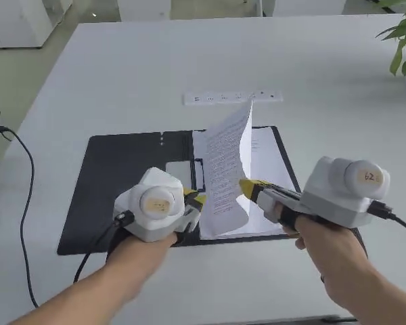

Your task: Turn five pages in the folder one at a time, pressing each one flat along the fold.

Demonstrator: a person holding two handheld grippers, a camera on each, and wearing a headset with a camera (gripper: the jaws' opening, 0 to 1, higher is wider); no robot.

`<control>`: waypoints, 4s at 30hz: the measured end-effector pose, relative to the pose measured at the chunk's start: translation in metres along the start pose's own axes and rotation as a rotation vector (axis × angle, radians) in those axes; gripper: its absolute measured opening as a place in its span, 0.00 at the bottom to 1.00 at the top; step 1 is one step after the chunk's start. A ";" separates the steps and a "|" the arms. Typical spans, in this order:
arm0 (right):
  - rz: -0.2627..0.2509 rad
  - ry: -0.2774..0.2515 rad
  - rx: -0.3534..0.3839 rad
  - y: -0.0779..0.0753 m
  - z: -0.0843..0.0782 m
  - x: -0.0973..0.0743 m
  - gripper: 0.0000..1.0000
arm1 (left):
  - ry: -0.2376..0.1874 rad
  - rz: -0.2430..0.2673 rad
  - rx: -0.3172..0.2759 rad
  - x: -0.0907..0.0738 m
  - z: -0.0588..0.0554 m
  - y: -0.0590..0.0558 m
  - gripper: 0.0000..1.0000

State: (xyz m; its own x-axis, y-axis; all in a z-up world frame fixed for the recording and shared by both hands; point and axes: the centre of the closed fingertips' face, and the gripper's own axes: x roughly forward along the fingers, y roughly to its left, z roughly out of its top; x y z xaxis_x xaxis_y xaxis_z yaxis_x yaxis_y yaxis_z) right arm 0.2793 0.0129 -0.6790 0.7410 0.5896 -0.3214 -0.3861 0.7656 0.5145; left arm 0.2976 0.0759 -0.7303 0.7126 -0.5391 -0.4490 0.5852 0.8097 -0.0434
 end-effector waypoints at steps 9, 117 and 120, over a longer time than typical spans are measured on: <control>0.072 0.020 -0.037 0.041 -0.007 0.021 0.00 | -0.041 0.052 -0.007 -0.041 0.005 0.027 0.08; 0.056 0.270 0.359 -0.048 -0.049 0.140 0.00 | 0.183 0.102 0.010 -0.040 -0.116 0.081 0.09; 0.046 0.263 0.400 -0.059 -0.045 0.148 0.00 | 0.183 0.107 0.011 -0.039 -0.116 0.081 0.09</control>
State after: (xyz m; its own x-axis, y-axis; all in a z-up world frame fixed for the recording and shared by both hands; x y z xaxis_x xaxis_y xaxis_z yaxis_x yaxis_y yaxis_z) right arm 0.3868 0.0669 -0.7923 0.5445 0.7048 -0.4548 -0.1350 0.6087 0.7818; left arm 0.2723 0.1894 -0.8199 0.6894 -0.3985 -0.6049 0.5149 0.8570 0.0223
